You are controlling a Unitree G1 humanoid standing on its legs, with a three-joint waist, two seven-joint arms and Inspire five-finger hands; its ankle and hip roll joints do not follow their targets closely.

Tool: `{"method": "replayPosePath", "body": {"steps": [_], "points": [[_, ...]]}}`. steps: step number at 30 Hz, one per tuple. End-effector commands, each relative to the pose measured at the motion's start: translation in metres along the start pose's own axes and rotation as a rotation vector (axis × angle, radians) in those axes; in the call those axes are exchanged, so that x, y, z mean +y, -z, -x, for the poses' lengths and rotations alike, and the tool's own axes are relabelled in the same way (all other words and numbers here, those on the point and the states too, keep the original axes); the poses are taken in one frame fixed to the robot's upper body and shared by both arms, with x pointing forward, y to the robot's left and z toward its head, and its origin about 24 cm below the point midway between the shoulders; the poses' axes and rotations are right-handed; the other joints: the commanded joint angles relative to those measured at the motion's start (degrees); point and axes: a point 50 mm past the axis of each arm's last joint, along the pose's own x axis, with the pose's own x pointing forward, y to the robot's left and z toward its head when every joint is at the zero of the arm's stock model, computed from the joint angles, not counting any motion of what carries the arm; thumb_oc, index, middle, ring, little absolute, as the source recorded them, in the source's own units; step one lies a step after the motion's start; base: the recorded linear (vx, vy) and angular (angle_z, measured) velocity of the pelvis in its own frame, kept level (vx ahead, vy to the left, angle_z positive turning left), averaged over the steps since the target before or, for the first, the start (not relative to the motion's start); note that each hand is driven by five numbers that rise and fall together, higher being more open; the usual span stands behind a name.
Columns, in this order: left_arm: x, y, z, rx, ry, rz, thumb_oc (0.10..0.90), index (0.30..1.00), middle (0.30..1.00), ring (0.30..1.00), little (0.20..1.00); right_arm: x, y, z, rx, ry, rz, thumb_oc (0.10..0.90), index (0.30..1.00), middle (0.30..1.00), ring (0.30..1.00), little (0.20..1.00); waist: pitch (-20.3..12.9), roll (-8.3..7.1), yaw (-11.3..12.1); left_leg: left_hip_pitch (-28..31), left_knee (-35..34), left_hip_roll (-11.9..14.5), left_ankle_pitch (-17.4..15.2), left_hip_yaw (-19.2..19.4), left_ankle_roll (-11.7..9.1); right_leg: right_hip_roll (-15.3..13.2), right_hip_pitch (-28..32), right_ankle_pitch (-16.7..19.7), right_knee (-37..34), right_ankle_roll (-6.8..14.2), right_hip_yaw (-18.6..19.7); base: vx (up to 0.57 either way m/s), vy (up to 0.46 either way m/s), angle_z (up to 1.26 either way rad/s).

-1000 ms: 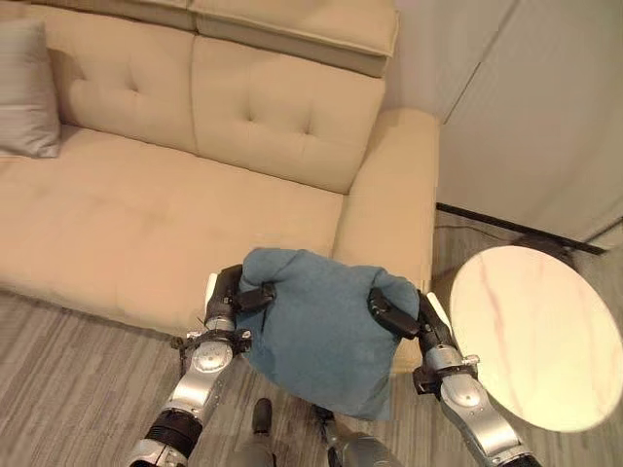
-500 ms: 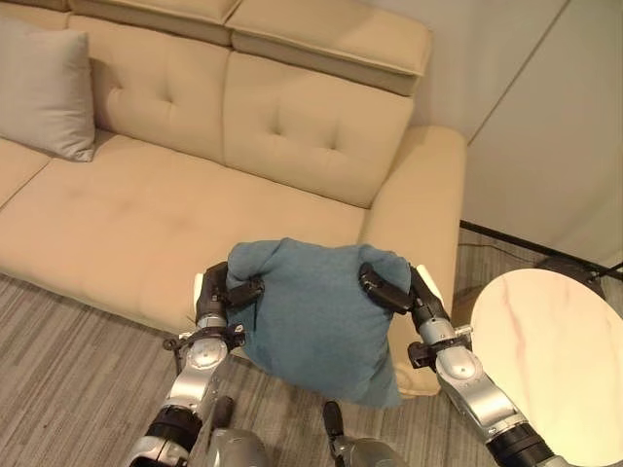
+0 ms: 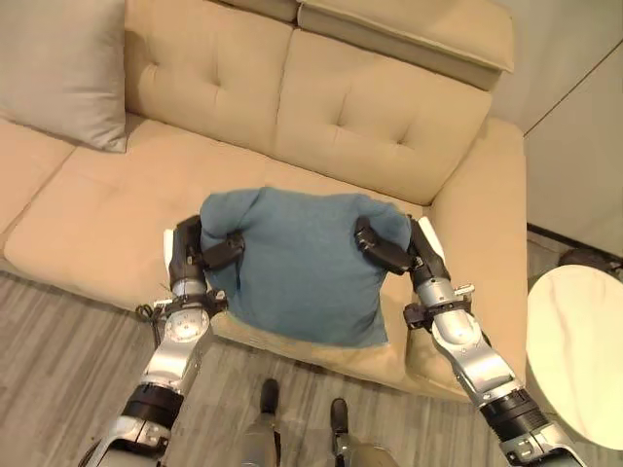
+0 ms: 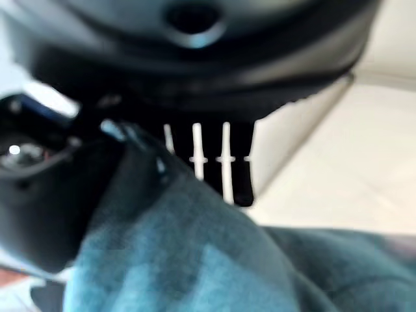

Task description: Pick up all the scattered cushions and arrange them neatly on the sofa.

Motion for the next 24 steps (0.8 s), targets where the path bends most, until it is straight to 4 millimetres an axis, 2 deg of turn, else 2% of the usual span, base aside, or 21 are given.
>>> {"method": "replayPosePath", "body": {"steps": [1,2,4,5,6,7,8,9,10,11,12,13,16,17,19,24], "points": [[-0.027,-0.089,-0.023,-0.401,0.083,0.088,0.400,0.300,0.300,0.300,0.300,-0.065,-0.082,-0.028,-0.412,0.277,0.051,0.400,0.300,0.300,0.300,0.300,-8.19,1.98,-1.22,2.53,0.88,6.29,-9.68,1.56,-5.37,3.28,-5.20,-6.48,8.09,1.23,1.19,0.04,-0.010,0.13],[-0.038,-0.103,-0.030,-0.435,0.121,0.084,0.400,0.300,0.300,0.300,0.300,-0.076,-0.089,-0.038,-0.410,0.307,0.076,0.400,0.300,0.300,0.300,0.300,-8.01,2.81,-1.69,1.89,-0.34,6.15,-8.90,1.77,-5.41,3.11,-6.21,-5.78,6.89,1.33,1.43,-0.03,0.006,0.02],[-0.045,-0.115,-0.039,-0.445,0.131,0.102,0.400,0.300,0.300,0.300,0.300,-0.087,-0.099,-0.048,-0.418,0.330,0.118,0.400,0.300,0.300,0.300,0.300,-7.71,4.11,-2.02,1.20,-3.05,6.12,-7.22,1.80,-5.52,2.99,-7.59,-4.73,5.10,1.57,1.63,-0.03,-0.005,-0.04],[-0.045,-0.115,-0.039,-0.446,0.130,0.103,0.400,0.300,0.300,0.300,0.300,-0.087,-0.099,-0.048,-0.419,0.330,0.119,0.400,0.300,0.300,0.300,0.300,-7.71,4.13,-2.04,1.18,-3.10,6.13,-7.18,1.80,-5.52,2.99,-7.63,-4.72,5.10,1.56,1.62,-0.09,0.001,-0.06],[-0.057,-0.134,-0.047,-0.476,0.150,0.116,0.400,0.300,0.300,0.300,0.300,-0.099,-0.113,-0.060,-0.430,0.368,0.187,0.400,0.300,0.300,0.300,0.300,-7.26,5.59,-2.37,-0.37,-5.90,6.01,-5.18,1.60,-5.84,2.90,-9.78,-3.80,3.79,1.93,1.85,-0.13,0.026,0.00],[-0.061,-0.146,-0.052,-0.499,0.155,0.108,0.400,0.300,0.300,0.300,0.300,-0.108,-0.123,-0.069,-0.439,0.401,0.217,0.400,0.300,0.300,0.300,0.300,-6.98,6.36,-2.46,-1.80,-6.81,5.95,-4.12,1.37,-6.17,2.86,-11.14,-3.26,3.12,2.19,1.82,-0.13,0.026,0.06],[-0.061,-0.146,-0.053,-0.500,0.155,0.109,0.400,0.300,0.300,0.300,0.300,-0.108,-0.124,-0.069,-0.441,0.401,0.217,0.400,0.300,0.300,0.300,0.300,-7.01,6.41,-2.52,-1.91,-6.79,5.96,-4.11,1.34,-6.17,2.87,-11.25,-3.25,3.14,2.19,1.79,-0.12,0.006,0.03],[-0.064,-0.174,-0.064,-0.556,0.144,0.073,0.400,0.300,0.300,0.300,0.300,-0.120,-0.145,-0.085,-0.454,0.446,0.285,0.400,0.300,0.300,0.300,0.300,-6.29,7.51,-2.57,-4.64,-6.97,5.71,-3.25,1.18,-6.75,2.74,-13.31,-2.37,2.32,2.63,1.80,-0.08,-0.004,-0.04],[-0.064,-0.187,-0.069,-0.585,0.129,0.059,0.400,0.300,0.300,0.300,0.300,-0.125,-0.154,-0.092,-0.452,0.469,0.323,0.400,0.300,0.300,0.300,0.300,-5.88,8.02,-2.54,-5.46,-6.97,5.60,-3.15,1.24,-6.99,2.68,-13.93,-2.26,1.95,2.93,1.87,-0.09,-0.005,-0.09],[-0.063,-0.189,-0.069,-0.589,0.125,0.062,0.400,0.300,0.300,0.300,0.300,-0.125,-0.157,-0.093,-0.458,0.469,0.323,0.400,0.300,0.300,0.300,0.300,-5.83,8.12,-2.66,-5.86,-6.97,5.59,-2.81,1.23,-7.01,2.68,-14.33,-1.98,1.94,2.92,1.89,-0.05,0.032,-0.06],[-0.060,-0.227,-0.084,-0.622,0.065,0.050,0.400,0.300,0.300,0.300,0.300,-0.135,-0.186,-0.112,-0.450,0.529,0.328,0.400,0.300,0.300,0.300,0.300,-3.82,9.88,-2.53,-8.08,-6.97,5.11,-2.03,1.54,-7.35,2.37,-16.81,-1.45,1.95,3.35,2.35,-0.07,0.037,-0.02],[-0.054,-0.240,-0.088,-0.640,0.041,0.031,0.400,0.300,0.300,0.300,0.300,-0.139,-0.195,-0.117,-0.441,0.541,0.334,0.400,0.300,0.300,0.300,0.300,-2.89,10.51,-2.49,-8.93,-6.97,4.93,-1.40,1.72,-7.45,2.28,-17.74,-0.94,1.93,3.36,2.61,-0.06,0.053,-0.13],[-0.042,-0.260,-0.099,-0.633,-0.025,-0.031,0.400,0.300,0.300,0.300,0.300,-0.143,-0.206,-0.127,-0.398,0.572,0.360,0.400,0.300,0.300,0.300,0.300,-0.75,12.25,-2.22,-10.24,-6.97,4.59,-0.79,2.17,-7.77,2.01,-19.21,-0.70,1.91,3.52,2.81,-0.02,0.026,-0.18],[-0.041,-0.261,-0.099,-0.636,-0.027,-0.030,0.400,0.300,0.300,0.300,0.300,-0.143,-0.208,-0.127,-0.402,0.573,0.360,0.400,0.300,0.300,0.300,0.300,-0.72,12.26,-2.23,-10.58,-6.97,4.61,-0.46,2.20,-7.80,2.03,-19.56,-0.40,1.91,3.50,2.87,-0.02,0.021,-0.07],[-0.031,-0.276,-0.105,-0.628,-0.071,-0.047,0.400,0.300,0.300,0.300,0.300,-0.140,-0.223,-0.135,-0.399,0.579,0.401,0.400,0.300,0.300,0.300,0.300,0.73,13.61,-1.89,-11.96,-6.97,4.50,0.08,2.89,-8.19,1.83,-21.04,0.23,1.52,3.86,2.84,0.00,0.025,-0.16],[-0.021,-0.298,-0.109,-0.619,-0.130,-0.064,0.400,0.300,0.300,0.300,0.300,-0.139,-0.249,-0.139,-0.420,0.624,0.521,0.400,0.300,0.300,0.300,0.300,2.10,14.89,-1.65,-14.25,-6.97,4.39,1.00,3.19,-9.01,1.50,-23.09,0.94,0.76,4.19,2.76,0.01,-0.002,-0.29]]}}
